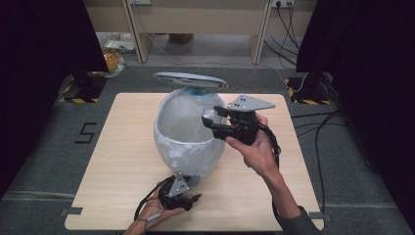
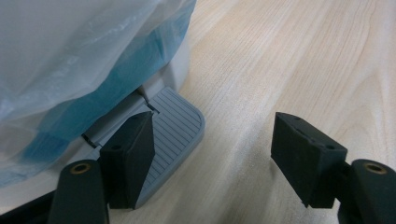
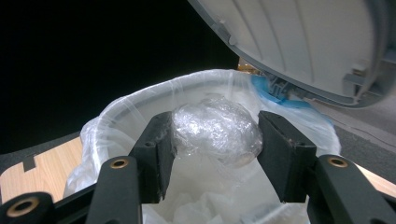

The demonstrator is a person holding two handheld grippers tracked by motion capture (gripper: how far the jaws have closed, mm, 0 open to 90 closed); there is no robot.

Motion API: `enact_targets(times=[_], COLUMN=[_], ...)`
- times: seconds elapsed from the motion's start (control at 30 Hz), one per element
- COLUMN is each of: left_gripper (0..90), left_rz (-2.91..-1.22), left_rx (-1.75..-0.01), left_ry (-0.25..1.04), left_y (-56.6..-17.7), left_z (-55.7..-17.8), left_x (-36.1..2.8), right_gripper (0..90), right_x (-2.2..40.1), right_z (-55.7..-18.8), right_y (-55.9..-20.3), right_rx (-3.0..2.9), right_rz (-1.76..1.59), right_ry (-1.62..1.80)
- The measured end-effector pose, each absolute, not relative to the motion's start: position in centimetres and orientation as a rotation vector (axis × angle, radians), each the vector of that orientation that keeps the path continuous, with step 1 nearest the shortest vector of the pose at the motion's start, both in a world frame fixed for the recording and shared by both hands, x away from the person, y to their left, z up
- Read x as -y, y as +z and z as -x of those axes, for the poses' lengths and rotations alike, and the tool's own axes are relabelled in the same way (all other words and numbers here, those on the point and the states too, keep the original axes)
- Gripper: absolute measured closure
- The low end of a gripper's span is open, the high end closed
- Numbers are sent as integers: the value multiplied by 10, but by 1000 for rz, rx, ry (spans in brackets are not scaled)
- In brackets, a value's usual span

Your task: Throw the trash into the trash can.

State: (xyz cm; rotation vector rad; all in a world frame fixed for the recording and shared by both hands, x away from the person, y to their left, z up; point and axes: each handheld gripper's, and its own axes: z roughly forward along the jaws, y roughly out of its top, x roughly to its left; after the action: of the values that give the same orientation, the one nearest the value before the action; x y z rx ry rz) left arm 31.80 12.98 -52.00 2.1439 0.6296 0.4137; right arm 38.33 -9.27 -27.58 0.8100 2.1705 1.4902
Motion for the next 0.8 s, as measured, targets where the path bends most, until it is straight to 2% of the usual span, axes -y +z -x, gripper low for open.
enact_targets(times=[0.43, 0.67, 0.8], left_gripper=[299, 299, 299], left_rz=[-2141, -2141, -2141], left_rx=[-633, -633, -633], left_ry=[416, 416, 415], left_y=[-520, -520, -520], left_z=[-317, -317, -317], left_x=[-129, -129, -129], right_gripper=[459, 322, 313], right_x=[68, 62, 66], right_z=[-409, -417, -414], right_y=[-285, -293, -292], right_rx=[-2181, -2232, -2218], right_rz=[-842, -873, -866], right_ry=[1458, 1433, 1426])
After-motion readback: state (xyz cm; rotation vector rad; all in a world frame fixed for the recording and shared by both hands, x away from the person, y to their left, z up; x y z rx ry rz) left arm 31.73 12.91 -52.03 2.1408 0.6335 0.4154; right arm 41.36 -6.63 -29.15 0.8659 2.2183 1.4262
